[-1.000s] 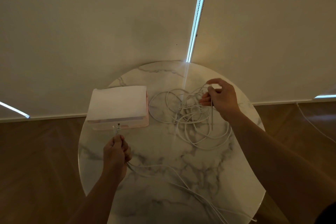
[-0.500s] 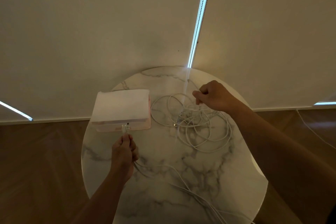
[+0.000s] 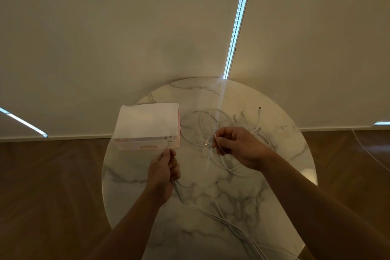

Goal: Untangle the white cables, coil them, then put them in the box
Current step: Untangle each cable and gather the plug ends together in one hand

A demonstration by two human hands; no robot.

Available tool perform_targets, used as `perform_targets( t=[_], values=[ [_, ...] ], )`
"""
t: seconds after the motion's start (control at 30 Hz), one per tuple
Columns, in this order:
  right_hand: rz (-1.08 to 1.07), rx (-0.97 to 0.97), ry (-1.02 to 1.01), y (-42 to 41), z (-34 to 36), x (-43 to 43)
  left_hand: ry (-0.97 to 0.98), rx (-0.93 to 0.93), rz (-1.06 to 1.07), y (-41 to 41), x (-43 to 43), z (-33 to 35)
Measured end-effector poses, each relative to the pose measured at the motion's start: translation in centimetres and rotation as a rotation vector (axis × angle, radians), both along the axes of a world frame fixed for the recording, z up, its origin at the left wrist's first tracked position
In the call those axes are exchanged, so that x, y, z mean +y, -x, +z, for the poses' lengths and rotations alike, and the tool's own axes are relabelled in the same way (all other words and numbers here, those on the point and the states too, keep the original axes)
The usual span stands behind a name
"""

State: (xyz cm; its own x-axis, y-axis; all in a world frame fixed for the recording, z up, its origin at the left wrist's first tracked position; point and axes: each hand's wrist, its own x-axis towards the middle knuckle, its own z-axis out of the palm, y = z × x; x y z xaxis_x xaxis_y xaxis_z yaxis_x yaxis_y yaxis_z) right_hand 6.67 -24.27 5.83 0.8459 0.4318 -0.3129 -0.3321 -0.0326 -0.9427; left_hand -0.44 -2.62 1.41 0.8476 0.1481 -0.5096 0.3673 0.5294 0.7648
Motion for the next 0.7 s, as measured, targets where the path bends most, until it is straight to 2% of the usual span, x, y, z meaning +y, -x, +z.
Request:
perform_targets(
  t=[0.1, 0.3, 0.7],
  values=[
    [0.025, -0.040, 0.059, 1.2, -0.2, 0.7, 0.006, -0.013, -0.024, -0.2, -0.7, 0.4],
    [0.190, -0.173, 0.322, 4.0, -0.7, 2.5, -0.060, -0.014, -0.037, -0.4, -2.0, 0.7],
    [0.183, -0.219, 0.376, 4.7, -1.8, 3.3, -0.131, -0.029, -0.106, -0.3, -2.8, 1.0]
  ],
)
